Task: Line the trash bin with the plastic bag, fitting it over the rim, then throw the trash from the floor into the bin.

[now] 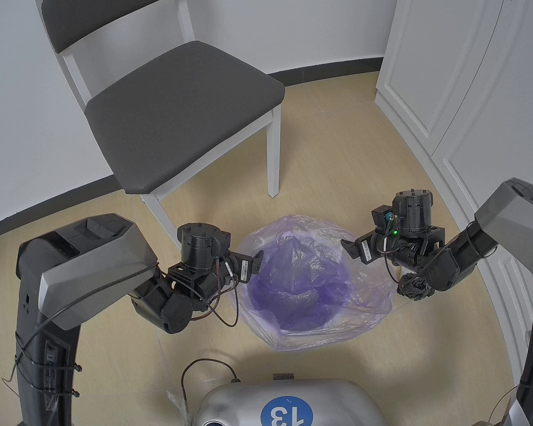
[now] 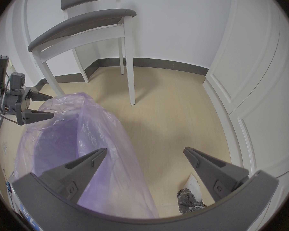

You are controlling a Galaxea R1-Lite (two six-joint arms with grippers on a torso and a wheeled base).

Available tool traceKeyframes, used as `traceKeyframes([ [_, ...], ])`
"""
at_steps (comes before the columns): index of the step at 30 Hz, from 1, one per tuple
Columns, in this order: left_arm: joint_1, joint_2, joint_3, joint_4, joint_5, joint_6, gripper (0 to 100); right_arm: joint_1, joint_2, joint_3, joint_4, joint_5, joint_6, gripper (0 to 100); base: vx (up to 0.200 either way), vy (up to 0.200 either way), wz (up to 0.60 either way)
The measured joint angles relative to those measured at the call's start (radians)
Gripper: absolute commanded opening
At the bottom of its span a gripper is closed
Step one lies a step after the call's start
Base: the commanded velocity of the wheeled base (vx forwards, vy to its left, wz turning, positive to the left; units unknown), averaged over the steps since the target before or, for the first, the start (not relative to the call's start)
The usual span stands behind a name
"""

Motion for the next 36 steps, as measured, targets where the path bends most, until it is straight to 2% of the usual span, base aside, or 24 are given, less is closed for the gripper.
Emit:
traceKeyframes([
  [9, 0.049, 0.000, -0.017, -0.004, -0.001, -0.008, 100, -0.022, 0.024, -0.040, -0.002, 0.003, 0.002, 100, 0.000, 0.000, 0.00],
  [14, 0.055, 0.001, -0.043, -0.002, -0.005, -0.036, 100, -0.028, 0.055, -0.069, -0.003, 0.003, 0.009, 100, 0.000, 0.000, 0.00],
  [36, 0.083, 0.099, -0.155, 0.066, -0.012, -0.038, 100, -0.061, 0.227, -0.192, -0.003, 0.003, 0.032, 100, 0.000, 0.000, 0.00],
])
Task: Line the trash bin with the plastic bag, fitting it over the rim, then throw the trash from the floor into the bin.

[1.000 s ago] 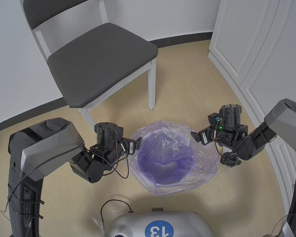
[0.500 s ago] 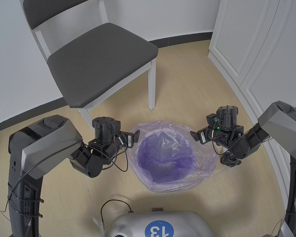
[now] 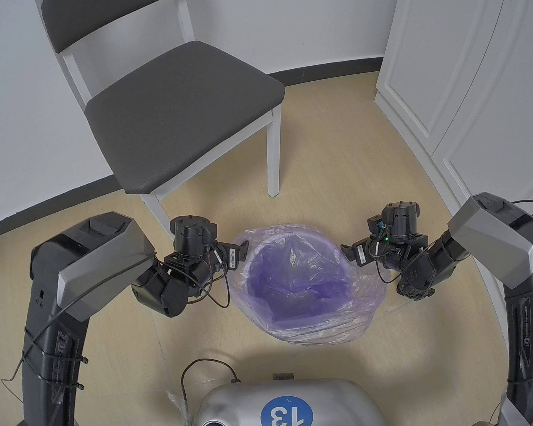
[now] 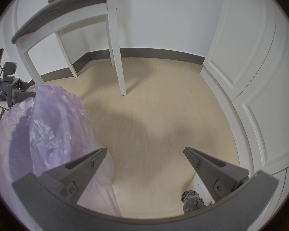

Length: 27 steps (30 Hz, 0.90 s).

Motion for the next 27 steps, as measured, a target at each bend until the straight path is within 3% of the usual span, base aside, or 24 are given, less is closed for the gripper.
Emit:
traceKeyframes([
  [12, -0.003, -0.049, 0.044, -0.011, 0.000, -0.029, 100, -0.011, -0.026, 0.022, -0.014, 0.002, 0.029, 100, 0.000, 0.000, 0.00],
  [20, -0.014, -0.189, 0.225, -0.013, -0.028, -0.049, 100, -0.009, -0.151, 0.136, -0.021, -0.004, -0.003, 100, 0.000, 0.000, 0.00],
  [27, -0.020, -0.259, 0.373, -0.060, -0.066, -0.051, 100, -0.004, -0.271, 0.334, -0.077, -0.007, -0.058, 100, 0.000, 0.000, 0.00],
])
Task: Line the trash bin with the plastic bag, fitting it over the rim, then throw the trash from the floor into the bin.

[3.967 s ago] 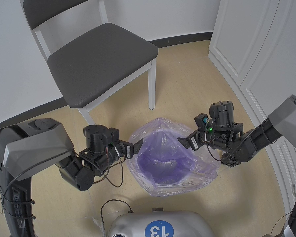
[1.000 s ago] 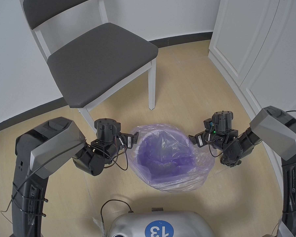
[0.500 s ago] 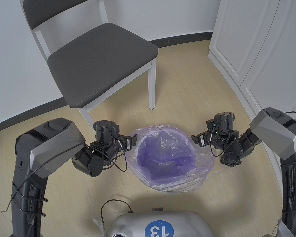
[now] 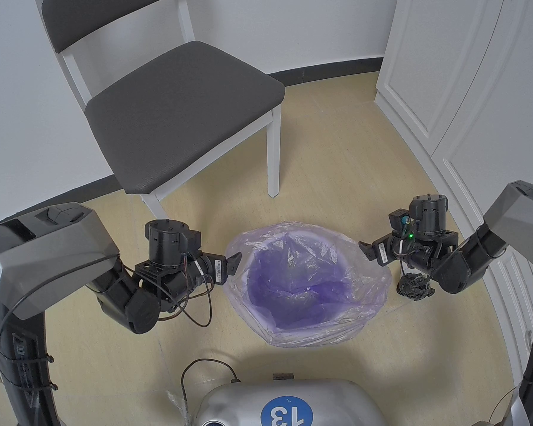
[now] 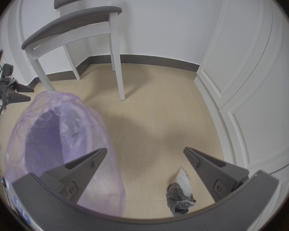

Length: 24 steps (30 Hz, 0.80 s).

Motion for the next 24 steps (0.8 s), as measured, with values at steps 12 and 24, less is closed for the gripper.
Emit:
traceKeyframes([
  [12, -0.017, 0.021, 0.160, -0.150, -0.030, -0.001, 100, 0.074, -0.137, 0.334, -0.082, 0.006, -0.015, 100, 0.000, 0.000, 0.00],
  [24, -0.007, 0.132, 0.227, -0.268, -0.051, -0.001, 100, 0.090, -0.066, 0.497, -0.259, 0.009, -0.013, 100, 0.000, 0.000, 0.00],
])
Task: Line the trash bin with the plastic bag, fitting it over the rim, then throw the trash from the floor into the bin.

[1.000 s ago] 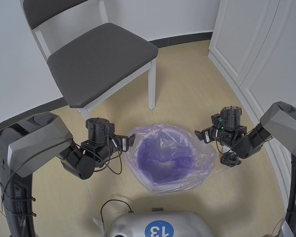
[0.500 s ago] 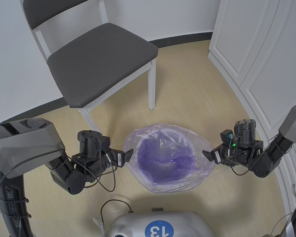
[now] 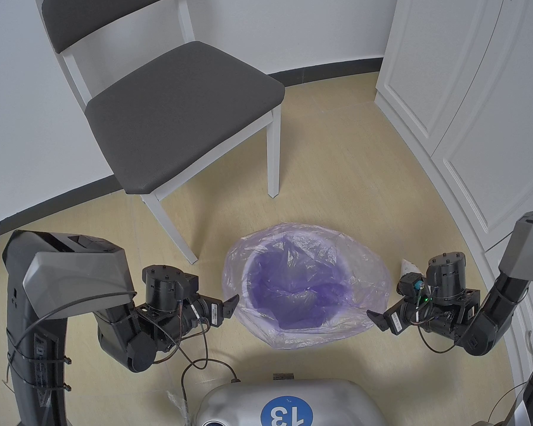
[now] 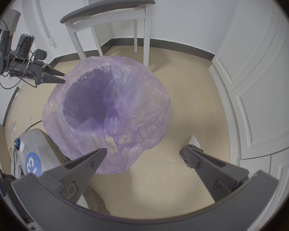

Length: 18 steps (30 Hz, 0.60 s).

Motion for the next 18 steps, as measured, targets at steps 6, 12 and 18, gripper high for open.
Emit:
traceKeyframes([
  [6, 0.013, 0.044, -0.022, -0.004, -0.021, 0.000, 100, -0.012, 0.133, -0.012, -0.128, 0.000, 0.004, 100, 0.000, 0.000, 0.00],
  [12, 0.034, 0.090, -0.085, -0.005, -0.036, -0.001, 100, -0.040, 0.271, -0.089, -0.176, 0.003, 0.005, 100, 0.000, 0.000, 0.00],
  [18, 0.054, 0.140, -0.190, 0.010, -0.046, -0.002, 100, -0.070, 0.361, -0.188, -0.151, 0.036, 0.008, 100, 0.000, 0.000, 0.00],
])
